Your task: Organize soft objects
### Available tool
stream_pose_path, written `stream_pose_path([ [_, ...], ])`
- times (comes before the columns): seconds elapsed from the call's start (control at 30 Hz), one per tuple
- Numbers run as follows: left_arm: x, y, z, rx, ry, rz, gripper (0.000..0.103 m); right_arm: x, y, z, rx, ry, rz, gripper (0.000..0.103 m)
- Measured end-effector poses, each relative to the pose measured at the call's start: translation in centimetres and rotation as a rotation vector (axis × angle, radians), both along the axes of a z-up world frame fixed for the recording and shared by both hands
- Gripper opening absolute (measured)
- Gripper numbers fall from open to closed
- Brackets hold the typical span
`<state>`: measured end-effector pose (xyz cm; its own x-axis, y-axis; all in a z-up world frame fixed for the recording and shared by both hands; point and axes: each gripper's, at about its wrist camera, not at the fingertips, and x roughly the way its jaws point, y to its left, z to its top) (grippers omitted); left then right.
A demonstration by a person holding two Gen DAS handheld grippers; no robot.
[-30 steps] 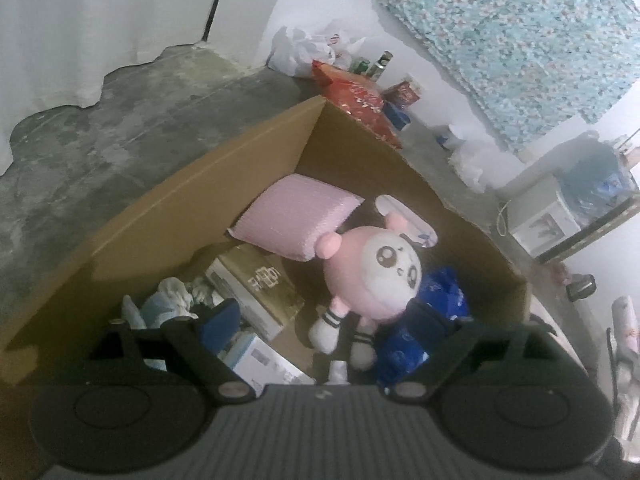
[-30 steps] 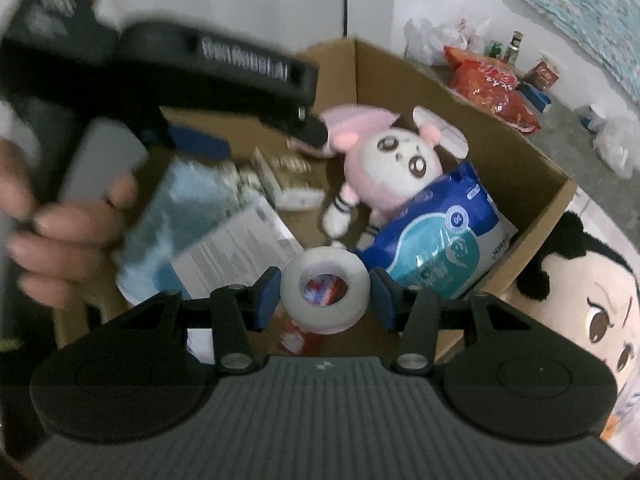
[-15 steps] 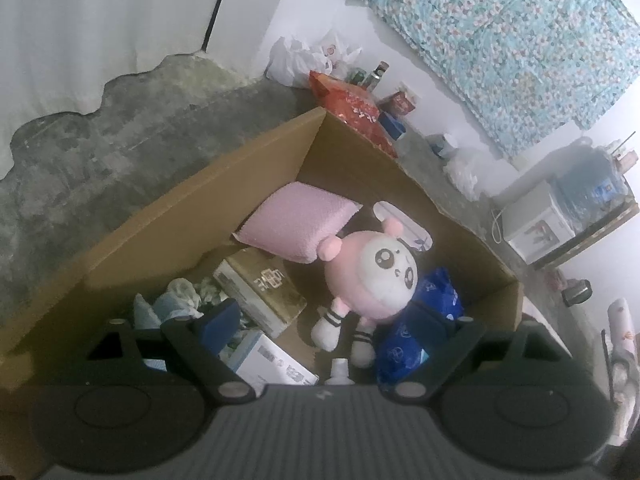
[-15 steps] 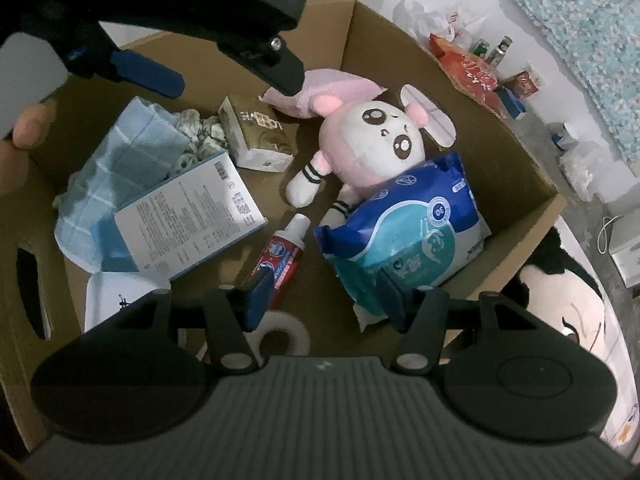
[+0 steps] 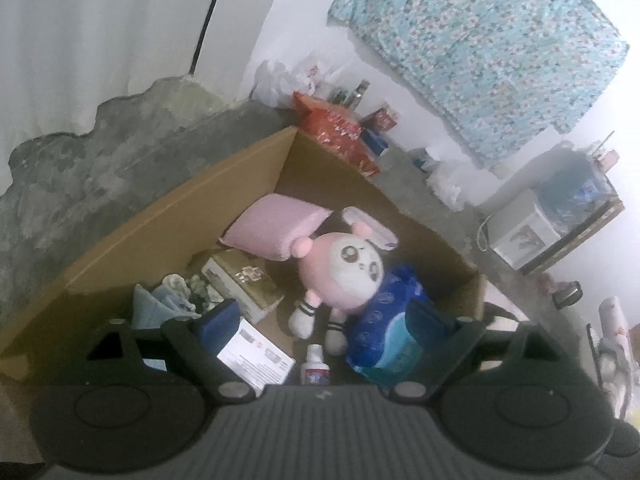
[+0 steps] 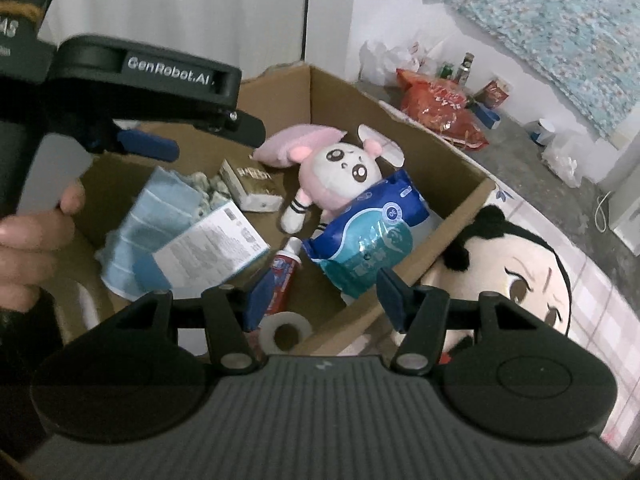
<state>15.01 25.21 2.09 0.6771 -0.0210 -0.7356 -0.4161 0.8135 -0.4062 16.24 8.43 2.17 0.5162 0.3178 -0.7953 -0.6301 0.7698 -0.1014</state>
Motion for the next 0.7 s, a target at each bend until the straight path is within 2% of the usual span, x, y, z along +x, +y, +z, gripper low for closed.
stream_pose_path([
  [0.17, -3.1, -1.9, 2.9, 0.071, -0.069, -0.037, 0.094, -2.9, -1.9, 2.1, 0.107, -0.009, -0.042, 0.058],
  [0.23, -4.8, -2.9, 3.9, 0.096, -0.101, -0.059, 0.099, -4.4, -2.8, 2.6, 0.149, -0.008, -0.067, 0.064],
  [0.4, -8.8, -5.4, 5.6, 0.167, -0.135, -0.126, 0.102, -8.2, -5.3, 2.7, 0.243, 0.007, -0.157, 0.075],
  [0.57, -12.8, -8.4, 6.7, 0.294, -0.168, -0.179, 0.103, -12.0, -7.3, 2.0, 0.278, -0.010, -0.233, 0.086],
  [0.7, -15.6, -10.2, 6.6, 0.354, -0.166, -0.204, 0.103, -14.2, -8.2, 1.6, 0.291, -0.030, -0.304, 0.099],
])
